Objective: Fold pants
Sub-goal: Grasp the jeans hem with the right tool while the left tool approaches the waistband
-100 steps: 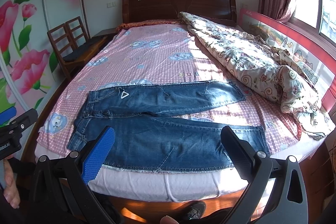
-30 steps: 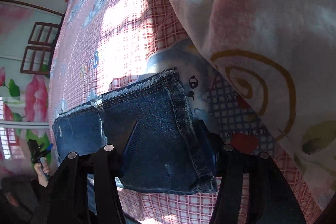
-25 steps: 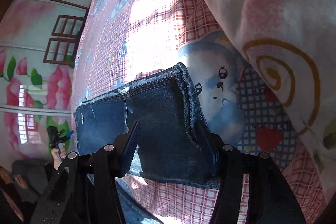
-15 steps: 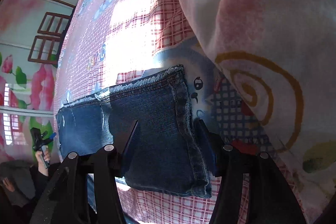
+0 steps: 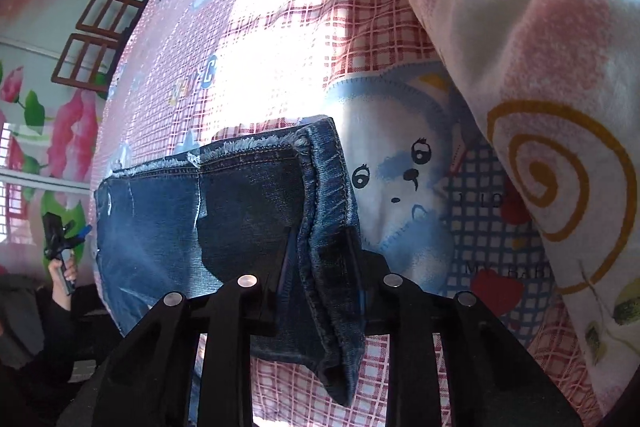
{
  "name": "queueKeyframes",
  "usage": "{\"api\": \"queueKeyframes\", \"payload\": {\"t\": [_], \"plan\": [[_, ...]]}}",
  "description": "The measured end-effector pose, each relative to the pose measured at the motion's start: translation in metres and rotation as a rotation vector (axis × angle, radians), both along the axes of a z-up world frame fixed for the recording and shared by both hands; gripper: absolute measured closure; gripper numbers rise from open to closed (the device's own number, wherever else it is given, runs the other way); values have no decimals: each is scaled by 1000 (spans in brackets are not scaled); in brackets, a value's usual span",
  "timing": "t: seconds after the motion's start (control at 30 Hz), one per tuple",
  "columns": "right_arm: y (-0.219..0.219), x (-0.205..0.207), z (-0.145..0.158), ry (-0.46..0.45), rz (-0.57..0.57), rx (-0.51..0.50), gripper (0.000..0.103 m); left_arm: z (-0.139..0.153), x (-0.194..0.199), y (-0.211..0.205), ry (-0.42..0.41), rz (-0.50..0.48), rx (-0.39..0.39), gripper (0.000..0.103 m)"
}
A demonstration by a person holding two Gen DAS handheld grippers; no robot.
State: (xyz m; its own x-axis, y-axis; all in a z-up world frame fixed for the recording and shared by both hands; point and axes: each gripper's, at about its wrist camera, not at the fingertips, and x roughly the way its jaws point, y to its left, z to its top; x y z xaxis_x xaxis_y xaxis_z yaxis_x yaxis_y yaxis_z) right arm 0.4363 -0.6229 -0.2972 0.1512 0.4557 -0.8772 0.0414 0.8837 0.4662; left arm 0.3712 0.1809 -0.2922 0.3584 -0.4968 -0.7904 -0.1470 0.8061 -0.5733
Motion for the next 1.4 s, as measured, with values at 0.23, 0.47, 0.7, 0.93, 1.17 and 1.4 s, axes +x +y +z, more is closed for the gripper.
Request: {"api": "queueKeyframes", "payload": {"t": [0.23, 0.47, 0.7, 0.93, 1.17, 1.4], "plan": [[-1, 2, 2, 6, -23, -73, 42, 1, -4, 1, -1, -3, -4, 2], [-28, -9, -1, 31, -96, -99, 100, 1, -6, 0, -8, 1, -4, 2], [-25, -13, 1, 12, -106, -113, 100, 15, 12, 7, -58, -78, -83, 3], [-13, -16, 6, 9, -119, -133, 100, 3, 49, 33, -31, -72, -40, 3], [-4, -17, 6, 18, -138, -143, 100, -21, 96, 41, -12, -164, -59, 16], [1, -16, 3, 29, -152, -152, 100, -26, 113, 25, -53, -284, -76, 15]]}}
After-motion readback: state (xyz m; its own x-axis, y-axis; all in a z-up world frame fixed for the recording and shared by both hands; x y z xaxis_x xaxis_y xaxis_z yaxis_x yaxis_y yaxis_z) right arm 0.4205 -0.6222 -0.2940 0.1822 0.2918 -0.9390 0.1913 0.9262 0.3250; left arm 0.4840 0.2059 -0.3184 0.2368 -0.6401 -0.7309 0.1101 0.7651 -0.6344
